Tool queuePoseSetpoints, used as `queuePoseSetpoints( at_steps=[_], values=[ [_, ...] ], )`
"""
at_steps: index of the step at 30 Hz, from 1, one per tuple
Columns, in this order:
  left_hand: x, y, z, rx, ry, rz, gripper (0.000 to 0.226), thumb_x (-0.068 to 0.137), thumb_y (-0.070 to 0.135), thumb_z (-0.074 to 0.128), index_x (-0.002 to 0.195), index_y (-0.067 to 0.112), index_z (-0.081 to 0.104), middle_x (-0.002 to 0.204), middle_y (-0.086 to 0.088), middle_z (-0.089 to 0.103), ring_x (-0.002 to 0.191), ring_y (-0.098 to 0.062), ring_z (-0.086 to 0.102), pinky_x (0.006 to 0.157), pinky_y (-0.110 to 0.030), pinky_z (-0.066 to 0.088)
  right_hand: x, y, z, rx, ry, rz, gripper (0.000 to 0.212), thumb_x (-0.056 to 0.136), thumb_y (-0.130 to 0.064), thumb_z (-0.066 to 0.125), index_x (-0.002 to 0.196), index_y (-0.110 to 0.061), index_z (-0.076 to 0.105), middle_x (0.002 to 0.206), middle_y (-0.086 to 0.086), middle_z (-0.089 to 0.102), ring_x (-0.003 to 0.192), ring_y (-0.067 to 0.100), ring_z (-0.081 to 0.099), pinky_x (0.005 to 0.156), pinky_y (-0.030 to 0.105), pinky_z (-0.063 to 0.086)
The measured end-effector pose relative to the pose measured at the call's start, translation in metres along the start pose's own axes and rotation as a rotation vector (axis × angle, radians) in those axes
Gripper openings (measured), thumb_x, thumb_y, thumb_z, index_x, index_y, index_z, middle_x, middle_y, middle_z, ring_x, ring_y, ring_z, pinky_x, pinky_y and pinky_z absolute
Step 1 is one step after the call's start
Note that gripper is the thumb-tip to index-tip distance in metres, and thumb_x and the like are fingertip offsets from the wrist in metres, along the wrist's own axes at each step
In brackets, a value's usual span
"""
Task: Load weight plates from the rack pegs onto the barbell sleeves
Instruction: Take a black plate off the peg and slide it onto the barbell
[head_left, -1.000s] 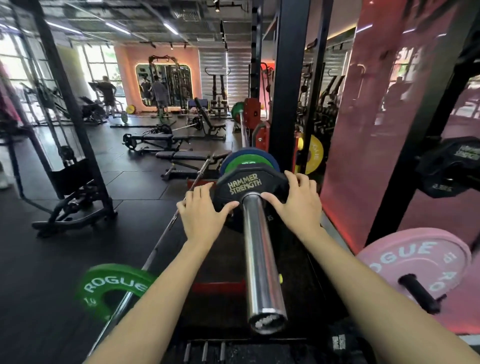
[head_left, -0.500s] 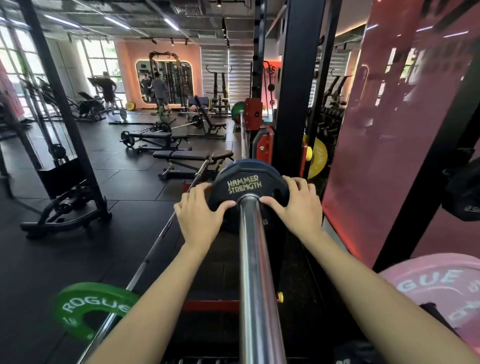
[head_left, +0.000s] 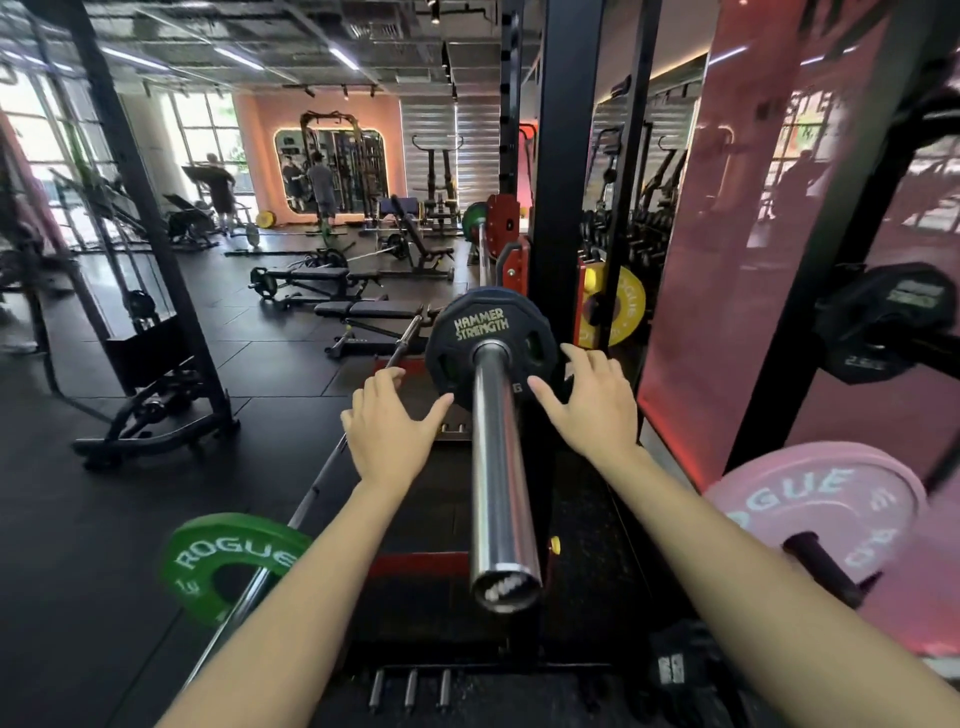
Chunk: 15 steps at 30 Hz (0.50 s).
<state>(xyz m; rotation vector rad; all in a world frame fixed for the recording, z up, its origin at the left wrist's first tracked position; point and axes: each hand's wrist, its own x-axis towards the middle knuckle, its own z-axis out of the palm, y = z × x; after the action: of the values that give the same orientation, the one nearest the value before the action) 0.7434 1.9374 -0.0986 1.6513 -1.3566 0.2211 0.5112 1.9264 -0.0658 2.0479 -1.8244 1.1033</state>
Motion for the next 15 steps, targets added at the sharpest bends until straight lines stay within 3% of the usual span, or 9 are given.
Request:
queuePoseSetpoints(
  at_steps=[15],
  values=[
    [-0.151,0.047,-0.160,0.003,-0.016,0.033,0.047,0.084,0.063,0.058,0.112,0.025,0.060,0.115,0.002,0.062,0.110,-0.024,0.053,0.091,-0.043,0.036,-0.161,-0.040,-0.140,0.063,-0.008,-0.082,0.052,0.093,-0.050,0.052,0.134,-0.017,0.051,0.122,0.003,0.058,0.119,0.027,0.047,0.093,0.044,0.045]
  ],
)
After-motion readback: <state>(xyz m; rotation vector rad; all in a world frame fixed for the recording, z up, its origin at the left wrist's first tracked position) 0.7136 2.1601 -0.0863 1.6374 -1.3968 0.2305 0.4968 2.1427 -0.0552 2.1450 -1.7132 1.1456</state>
